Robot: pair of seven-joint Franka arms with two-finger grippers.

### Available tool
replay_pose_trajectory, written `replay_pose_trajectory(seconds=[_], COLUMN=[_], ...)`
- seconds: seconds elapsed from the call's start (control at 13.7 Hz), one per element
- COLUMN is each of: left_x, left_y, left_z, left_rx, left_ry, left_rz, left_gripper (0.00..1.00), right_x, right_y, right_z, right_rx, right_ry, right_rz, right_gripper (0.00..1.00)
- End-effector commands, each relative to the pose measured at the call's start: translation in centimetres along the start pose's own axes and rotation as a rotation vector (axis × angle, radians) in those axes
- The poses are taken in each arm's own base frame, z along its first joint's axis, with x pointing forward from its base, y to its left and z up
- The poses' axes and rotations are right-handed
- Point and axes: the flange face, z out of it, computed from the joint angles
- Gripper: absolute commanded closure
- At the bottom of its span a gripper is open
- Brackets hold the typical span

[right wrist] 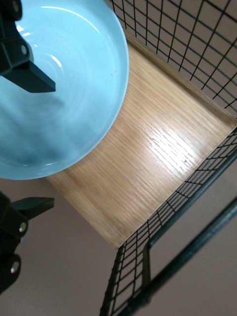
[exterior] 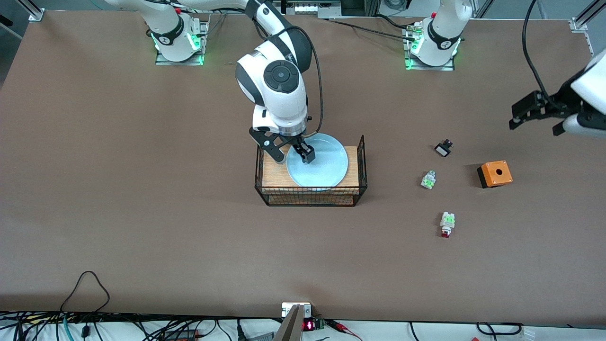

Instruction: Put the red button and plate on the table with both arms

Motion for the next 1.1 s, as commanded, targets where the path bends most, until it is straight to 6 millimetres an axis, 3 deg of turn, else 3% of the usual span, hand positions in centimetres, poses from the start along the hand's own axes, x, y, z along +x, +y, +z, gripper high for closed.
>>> replay_pose_trajectory(seconds=[0.0, 0.15, 0.37, 0.44, 0.66, 0.8, 0.88, 1.02], left_x=[1.2, 1.8, 3.6, 4.1, 4.9, 3.8, 3.3, 3.2], left_y=[-0.3, -0.5, -0.7, -1.1, -0.7, -1.1, -1.4, -1.7], left_z=[1.4, 2.9, 4.6, 4.9, 4.2, 1.5, 0.3, 0.3], left_rx=[-0.02, -0.012, -0.009, -0.01, 0.088, 0.099, 0.099, 0.066], left_ry=[-0.004, -0.03, -0.041, -0.04, 0.016, 0.055, 0.073, 0.076], left_rz=[-0.007, -0.006, -0.009, -0.011, 0.01, 0.0, -0.007, -0.02], left_gripper=[0.0, 0.0, 0.0, 0.0, 0.0, 0.0, 0.0, 0.0], right_x=[-1.1, -1.6, -1.3, -1.4, -1.7, -1.7, -1.7, -1.9], right_y=[-0.5, -0.5, -0.6, -0.6, -0.5, -0.5, -0.6, -0.5], right_z=[0.8, 1.1, 1.0, 1.1, 0.8, 0.8, 0.8, 0.1], right_rx=[0.01, 0.007, 0.01, 0.012, 0.012, 0.012, 0.013, 0.018], right_ry=[-0.007, -0.006, -0.007, -0.007, -0.007, -0.007, -0.007, -0.009], right_rz=[0.01, 0.004, -0.003, -0.009, -0.01, -0.011, -0.011, -0.016], right_gripper=[0.17, 0.29, 0.71, 0.78, 0.87, 0.99, 1.0, 1.0])
